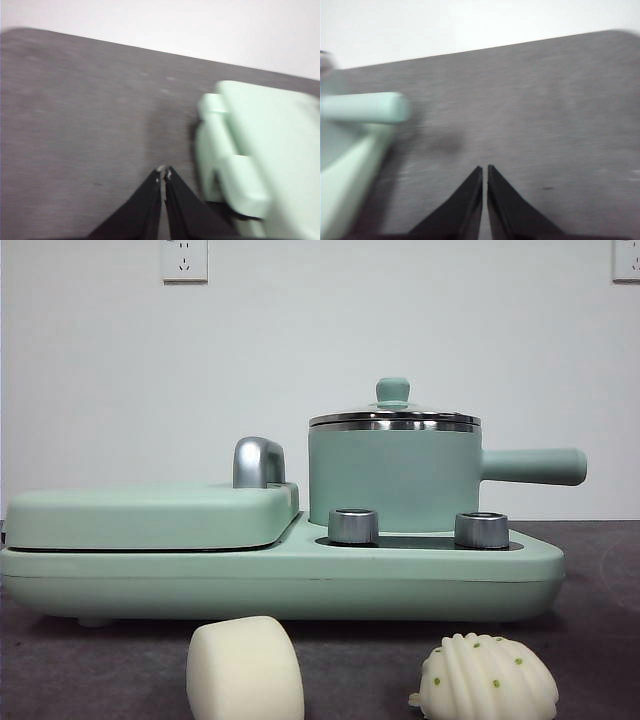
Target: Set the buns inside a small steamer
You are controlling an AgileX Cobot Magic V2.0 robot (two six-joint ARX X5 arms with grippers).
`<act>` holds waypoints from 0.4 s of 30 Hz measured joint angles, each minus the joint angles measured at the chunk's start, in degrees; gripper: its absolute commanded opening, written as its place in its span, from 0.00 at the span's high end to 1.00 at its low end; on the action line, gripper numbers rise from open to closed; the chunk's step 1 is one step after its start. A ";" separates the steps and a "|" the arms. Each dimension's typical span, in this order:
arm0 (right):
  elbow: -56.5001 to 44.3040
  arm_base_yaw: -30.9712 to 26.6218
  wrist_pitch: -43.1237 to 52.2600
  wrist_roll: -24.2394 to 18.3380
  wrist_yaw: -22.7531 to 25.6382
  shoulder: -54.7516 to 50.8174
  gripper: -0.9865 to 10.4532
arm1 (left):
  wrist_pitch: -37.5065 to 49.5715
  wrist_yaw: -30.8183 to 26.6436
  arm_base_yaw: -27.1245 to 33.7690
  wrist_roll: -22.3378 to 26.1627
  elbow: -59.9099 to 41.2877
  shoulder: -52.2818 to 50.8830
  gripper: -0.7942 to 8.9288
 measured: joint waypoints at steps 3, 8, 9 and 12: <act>1.11 0.15 -1.03 3.41 -6.25 0.00 0.90 | -1.07 3.98 -0.39 -3.13 0.83 0.87 0.90; 8.13 1.22 -4.15 9.14 -9.31 0.61 0.90 | -1.64 5.46 -1.84 -8.00 6.86 5.68 0.90; 9.84 1.27 -4.87 9.70 -9.92 1.22 0.90 | -1.70 6.16 -2.19 -8.59 8.52 6.91 0.90; 16.06 1.57 -8.72 10.73 -12.57 4.63 0.90 | -3.39 9.60 -3.30 -9.35 14.21 12.37 0.90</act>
